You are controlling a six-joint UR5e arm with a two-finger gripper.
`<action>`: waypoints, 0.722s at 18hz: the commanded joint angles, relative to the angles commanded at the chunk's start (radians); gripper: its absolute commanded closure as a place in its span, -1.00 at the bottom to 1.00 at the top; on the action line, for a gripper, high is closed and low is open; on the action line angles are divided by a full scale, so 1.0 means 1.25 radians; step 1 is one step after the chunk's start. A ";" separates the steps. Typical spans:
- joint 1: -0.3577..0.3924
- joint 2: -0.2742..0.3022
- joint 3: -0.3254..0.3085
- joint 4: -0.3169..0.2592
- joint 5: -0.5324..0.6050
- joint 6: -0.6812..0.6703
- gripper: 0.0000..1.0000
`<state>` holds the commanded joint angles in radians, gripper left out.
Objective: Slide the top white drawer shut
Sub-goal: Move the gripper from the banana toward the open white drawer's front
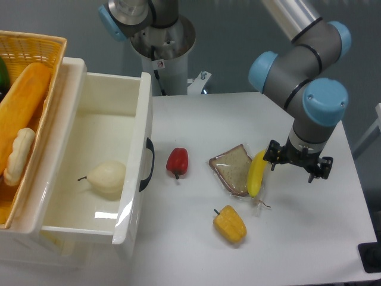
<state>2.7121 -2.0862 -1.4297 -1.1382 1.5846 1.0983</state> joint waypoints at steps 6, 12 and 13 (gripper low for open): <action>-0.033 0.001 -0.035 0.002 0.000 -0.004 -1.00; -0.087 0.043 -0.080 0.005 0.005 -0.100 -1.00; -0.098 0.051 -0.088 0.006 0.004 -0.158 -1.00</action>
<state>2.5895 -2.0219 -1.5400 -1.1306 1.5892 0.9012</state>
